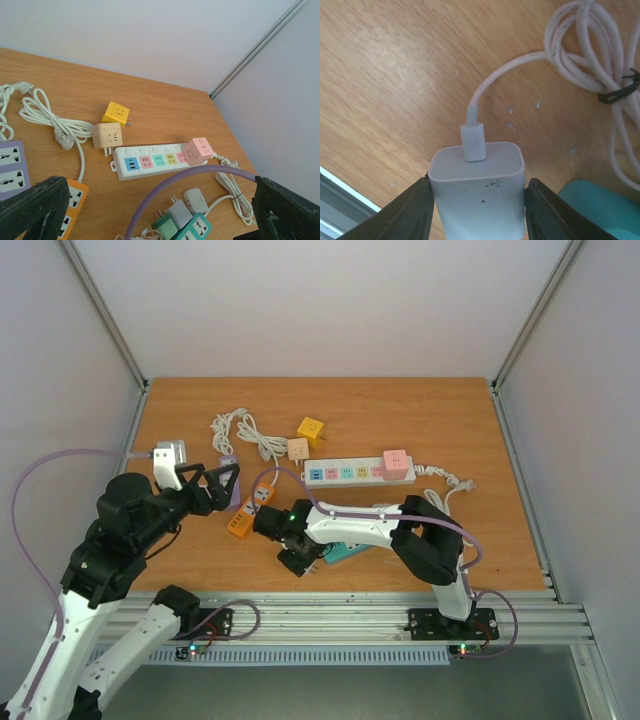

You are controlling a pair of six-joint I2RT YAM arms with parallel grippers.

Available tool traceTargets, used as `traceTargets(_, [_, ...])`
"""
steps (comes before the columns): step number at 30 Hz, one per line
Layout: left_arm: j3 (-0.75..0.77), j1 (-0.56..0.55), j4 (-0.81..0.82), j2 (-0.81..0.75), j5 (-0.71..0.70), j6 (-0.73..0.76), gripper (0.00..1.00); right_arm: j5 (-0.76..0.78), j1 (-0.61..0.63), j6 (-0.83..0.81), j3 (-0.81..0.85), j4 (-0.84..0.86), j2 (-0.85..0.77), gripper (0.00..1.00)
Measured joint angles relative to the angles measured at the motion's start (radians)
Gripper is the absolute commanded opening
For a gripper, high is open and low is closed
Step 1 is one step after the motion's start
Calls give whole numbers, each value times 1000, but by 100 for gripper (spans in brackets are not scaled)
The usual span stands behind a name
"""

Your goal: Insert the plug

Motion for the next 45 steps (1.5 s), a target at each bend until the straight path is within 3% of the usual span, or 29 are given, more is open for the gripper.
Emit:
traceTargets(5, [0, 0, -12, -3, -9, 1, 99, -1, 0, 3, 11, -7, 26, 53])
traceTargets(11, [0, 0, -18, -3, -18, 5, 99, 0, 0, 13, 42, -24, 45, 41])
traceTargets(20, [-2, 0, -13, -2, -18, 16, 99, 61, 1, 60, 40, 3, 24, 40])
traceTargets(28, [-64, 0, 66, 19, 45, 13, 99, 168, -14, 96, -38, 158, -262, 42])
traceTargets(34, [-98, 0, 152, 63, 122, 0, 99, 225, -117, 179, -86, 299, -482, 43])
traceTargets(41, [-192, -6, 374, 146, 292, -69, 97, 198, -304, 408, -108, 319, -629, 45])
traceTargets(45, [-216, -60, 475, 262, 348, -121, 97, 179, -349, 547, -112, 320, -715, 47])
